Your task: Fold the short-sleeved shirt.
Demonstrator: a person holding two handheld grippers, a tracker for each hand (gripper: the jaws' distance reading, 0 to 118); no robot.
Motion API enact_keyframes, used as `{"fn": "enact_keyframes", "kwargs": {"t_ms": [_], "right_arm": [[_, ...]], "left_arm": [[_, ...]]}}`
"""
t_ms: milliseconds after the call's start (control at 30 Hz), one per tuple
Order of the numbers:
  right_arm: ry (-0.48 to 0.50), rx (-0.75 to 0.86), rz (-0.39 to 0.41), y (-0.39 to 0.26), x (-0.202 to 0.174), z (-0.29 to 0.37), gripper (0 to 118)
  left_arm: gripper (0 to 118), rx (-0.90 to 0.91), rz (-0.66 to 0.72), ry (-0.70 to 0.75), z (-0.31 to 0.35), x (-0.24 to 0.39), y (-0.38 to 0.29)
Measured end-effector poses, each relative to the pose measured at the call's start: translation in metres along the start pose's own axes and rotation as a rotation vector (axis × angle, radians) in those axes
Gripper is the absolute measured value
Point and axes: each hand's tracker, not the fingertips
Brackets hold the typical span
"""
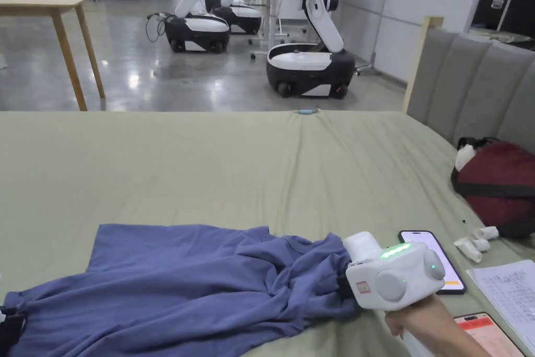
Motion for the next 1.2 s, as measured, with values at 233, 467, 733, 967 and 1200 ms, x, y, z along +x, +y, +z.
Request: {"fn": "enact_keyframes", "kwargs": {"t_ms": [233,467,733,967,1200], "right_arm": [[0.032,0.355,-0.145,0.043,-0.004,0.070,11],[0.108,0.684,-0.239,0.156,0.000,0.183,10],[0.035,0.861,-0.184,0.305,-0.004,0.295,10],[-0.286,0.791,-0.239,0.407,0.024,0.352,10],[-0.318,0.782,-0.273,0.435,0.057,0.334,10]], "left_arm": [[1,0.232,0.046,-0.047,0.065,-0.006,0.050],[1,0.492,-0.007,-0.036,0.146,-0.007,0.168],[0,0.744,0.007,0.038,0.238,-0.010,0.306],[0,0.838,0.069,0.117,0.281,-0.024,0.407],[0,0.858,0.035,0.168,0.264,-0.022,0.453]]}}
